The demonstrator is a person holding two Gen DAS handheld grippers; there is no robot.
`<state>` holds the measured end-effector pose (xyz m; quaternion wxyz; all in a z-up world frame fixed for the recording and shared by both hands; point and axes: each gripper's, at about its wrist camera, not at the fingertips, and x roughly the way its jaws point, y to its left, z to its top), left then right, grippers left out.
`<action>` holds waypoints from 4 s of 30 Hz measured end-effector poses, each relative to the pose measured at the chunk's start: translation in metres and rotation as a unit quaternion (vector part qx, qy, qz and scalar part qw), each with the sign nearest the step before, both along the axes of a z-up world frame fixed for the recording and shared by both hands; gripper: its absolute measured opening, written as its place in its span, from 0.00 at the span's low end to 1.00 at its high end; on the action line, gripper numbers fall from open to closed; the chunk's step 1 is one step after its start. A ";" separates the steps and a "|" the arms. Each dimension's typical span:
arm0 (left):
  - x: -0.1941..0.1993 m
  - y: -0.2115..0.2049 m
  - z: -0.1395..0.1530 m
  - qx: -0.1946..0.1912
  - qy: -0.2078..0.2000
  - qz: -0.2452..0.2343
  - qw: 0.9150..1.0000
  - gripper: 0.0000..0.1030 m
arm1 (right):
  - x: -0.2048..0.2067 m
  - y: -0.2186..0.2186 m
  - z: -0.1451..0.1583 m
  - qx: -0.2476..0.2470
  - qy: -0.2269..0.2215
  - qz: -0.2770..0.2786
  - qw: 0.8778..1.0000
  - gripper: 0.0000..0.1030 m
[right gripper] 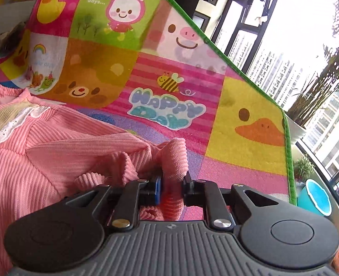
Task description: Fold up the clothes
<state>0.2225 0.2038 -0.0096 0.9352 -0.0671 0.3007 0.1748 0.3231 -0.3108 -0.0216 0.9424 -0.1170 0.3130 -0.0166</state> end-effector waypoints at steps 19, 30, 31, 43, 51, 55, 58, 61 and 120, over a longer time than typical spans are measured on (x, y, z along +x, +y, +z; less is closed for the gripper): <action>-0.040 -0.104 -0.007 -0.104 0.000 -0.162 0.981 0.90 | -0.076 0.031 -0.005 0.208 0.038 0.105 0.972 0.50; -0.047 -0.124 -0.009 -0.011 0.010 -0.156 0.988 0.31 | -0.075 0.048 -0.005 0.179 0.032 0.133 0.974 0.16; -0.050 -0.123 -0.008 -0.013 0.011 -0.159 0.987 0.26 | -0.075 0.050 -0.005 0.177 0.032 0.136 0.974 0.12; -0.132 -0.126 -0.005 -0.072 0.053 -0.238 0.967 0.07 | -0.157 0.024 -0.004 0.186 0.060 0.162 0.967 0.07; -0.184 -0.148 0.000 -0.103 0.081 -0.305 0.943 0.13 | -0.231 0.007 0.007 0.160 0.064 0.170 0.970 0.06; -0.187 -0.151 0.012 -0.061 0.060 -0.293 0.952 0.33 | -0.268 0.018 0.036 0.118 0.005 0.225 0.967 0.21; -0.187 -0.159 0.018 -0.040 0.050 -0.296 0.953 0.49 | -0.283 0.040 0.050 0.134 -0.007 0.295 0.946 0.54; -0.190 -0.169 0.023 -0.020 0.041 -0.304 0.952 0.61 | -0.296 0.076 0.044 0.120 0.012 0.375 0.919 0.62; -0.132 -0.214 0.086 0.053 -0.075 -0.350 0.932 0.16 | -0.313 0.180 0.018 -0.043 -0.015 0.482 0.875 0.49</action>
